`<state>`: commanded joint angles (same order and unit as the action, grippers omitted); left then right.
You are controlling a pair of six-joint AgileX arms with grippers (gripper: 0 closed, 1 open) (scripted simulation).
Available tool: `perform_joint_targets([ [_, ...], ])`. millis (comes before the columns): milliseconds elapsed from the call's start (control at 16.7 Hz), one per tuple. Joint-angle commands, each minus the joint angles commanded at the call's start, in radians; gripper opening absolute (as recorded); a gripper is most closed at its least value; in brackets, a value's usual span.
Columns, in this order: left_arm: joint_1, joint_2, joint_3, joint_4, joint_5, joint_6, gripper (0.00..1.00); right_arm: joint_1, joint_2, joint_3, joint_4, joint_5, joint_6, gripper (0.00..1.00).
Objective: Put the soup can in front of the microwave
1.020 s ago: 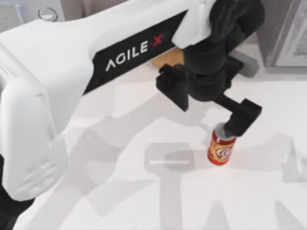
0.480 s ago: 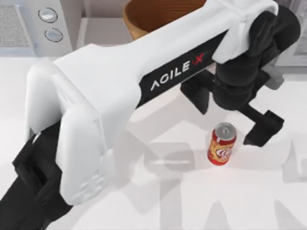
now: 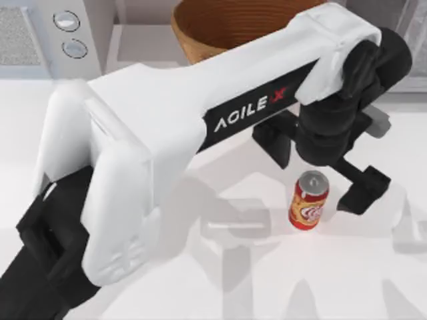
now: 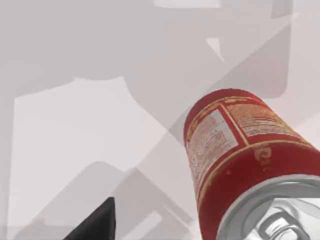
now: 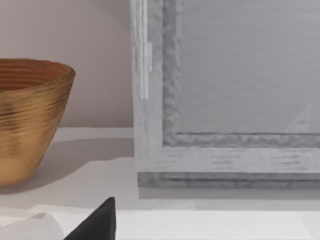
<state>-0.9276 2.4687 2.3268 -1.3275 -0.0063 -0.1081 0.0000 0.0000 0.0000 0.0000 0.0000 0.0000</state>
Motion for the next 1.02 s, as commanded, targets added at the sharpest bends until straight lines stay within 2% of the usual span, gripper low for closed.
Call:
perform_joint_targets([
  [180, -0.001, 0.004, -0.098, 0.102, 0.000, 0.000, 1.00, 0.000, 0.000, 0.000, 0.000, 0.000, 0.000, 1.00],
  [480, -0.001, 0.005, -0.117, 0.121, 0.000, -0.001, 1.00, 0.000, 0.000, 0.000, 0.000, 0.000, 0.000, 1.00],
  [1020, -0.001, 0.005, -0.117, 0.121, 0.000, -0.001, 0.32, 0.000, 0.000, 0.000, 0.000, 0.000, 0.000, 1.00],
])
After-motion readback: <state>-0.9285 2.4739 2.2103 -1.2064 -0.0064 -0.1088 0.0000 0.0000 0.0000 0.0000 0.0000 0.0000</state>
